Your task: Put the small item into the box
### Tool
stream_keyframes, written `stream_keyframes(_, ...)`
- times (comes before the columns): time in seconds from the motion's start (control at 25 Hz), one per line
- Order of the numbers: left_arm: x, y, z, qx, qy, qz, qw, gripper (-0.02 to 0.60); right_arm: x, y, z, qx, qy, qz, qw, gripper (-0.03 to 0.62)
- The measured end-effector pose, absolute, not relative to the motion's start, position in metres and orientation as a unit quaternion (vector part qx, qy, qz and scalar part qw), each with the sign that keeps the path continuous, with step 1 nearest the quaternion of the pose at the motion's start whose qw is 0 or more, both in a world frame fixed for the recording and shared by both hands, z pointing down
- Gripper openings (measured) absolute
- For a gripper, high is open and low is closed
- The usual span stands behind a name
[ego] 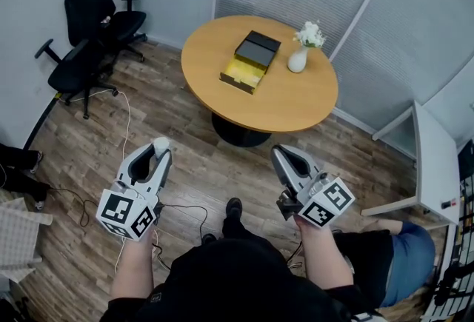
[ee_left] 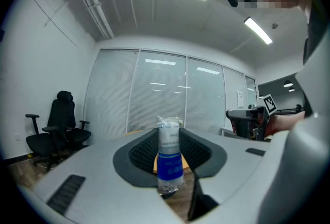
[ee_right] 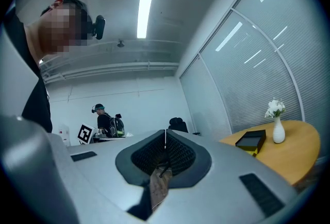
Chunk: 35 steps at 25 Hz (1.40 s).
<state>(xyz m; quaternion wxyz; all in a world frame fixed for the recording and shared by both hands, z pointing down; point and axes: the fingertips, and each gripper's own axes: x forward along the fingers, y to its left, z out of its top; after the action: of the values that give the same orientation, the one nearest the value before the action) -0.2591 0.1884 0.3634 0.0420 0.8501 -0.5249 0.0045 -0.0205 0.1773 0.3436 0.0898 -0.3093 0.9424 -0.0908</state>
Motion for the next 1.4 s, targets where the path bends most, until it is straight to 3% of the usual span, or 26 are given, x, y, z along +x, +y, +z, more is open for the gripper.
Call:
stream_keyframes(0.68,-0.199,0.048,0.388,0.856,-0.510,0.048,0.077,0.135,0.025,0.037,0.400,-0.311,0.932,-0.163,0.086,0.037)
stream_keyframes(1.4,-0.141,-0.043,0.346,0.858,-0.512,0.034,0.042,0.135,0.078,-0.053,0.374,-0.298,0.937,-0.146,0.106,0.037)
